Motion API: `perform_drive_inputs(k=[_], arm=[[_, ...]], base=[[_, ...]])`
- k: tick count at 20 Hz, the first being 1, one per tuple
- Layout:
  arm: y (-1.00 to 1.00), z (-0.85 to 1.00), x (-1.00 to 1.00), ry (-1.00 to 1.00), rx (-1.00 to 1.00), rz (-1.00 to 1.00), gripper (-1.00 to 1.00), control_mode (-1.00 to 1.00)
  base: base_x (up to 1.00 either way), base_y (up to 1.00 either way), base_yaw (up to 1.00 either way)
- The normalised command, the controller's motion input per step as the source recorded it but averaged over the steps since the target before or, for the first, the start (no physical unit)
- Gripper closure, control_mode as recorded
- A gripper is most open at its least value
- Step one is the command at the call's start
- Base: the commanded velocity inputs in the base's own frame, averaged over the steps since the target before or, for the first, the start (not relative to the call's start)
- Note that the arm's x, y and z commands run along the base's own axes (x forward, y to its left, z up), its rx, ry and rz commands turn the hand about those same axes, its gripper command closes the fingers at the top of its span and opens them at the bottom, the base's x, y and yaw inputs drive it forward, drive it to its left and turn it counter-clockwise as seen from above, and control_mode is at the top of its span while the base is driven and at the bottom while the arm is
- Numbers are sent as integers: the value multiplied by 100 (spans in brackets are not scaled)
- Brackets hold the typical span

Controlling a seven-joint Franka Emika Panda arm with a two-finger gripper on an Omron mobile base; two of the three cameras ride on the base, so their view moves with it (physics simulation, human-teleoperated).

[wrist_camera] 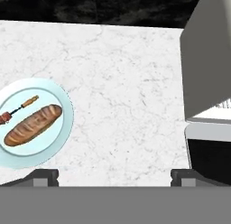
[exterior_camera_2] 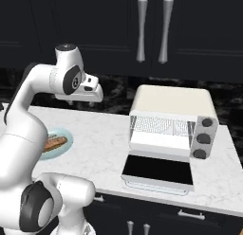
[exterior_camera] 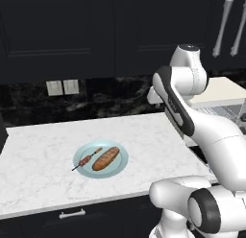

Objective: Pick up the kebab skewer and baguette bread, and place them inside the toaster oven. Close the toaster oven door and start by setting the timer.

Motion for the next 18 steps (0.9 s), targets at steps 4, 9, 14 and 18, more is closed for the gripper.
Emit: perform_drive_inputs(k=[4,9,14,18], arm=[[0,0,0,0,0,0,-100,100],[0,0,0,0,0,0,-100,100],[0,0,0,0,0,0,-100,100],[0,0,0,0,0,0,-100,100]], base=[[1,-59,0],[10,-36,-6],[24,-11,-11],[30,9,0]])
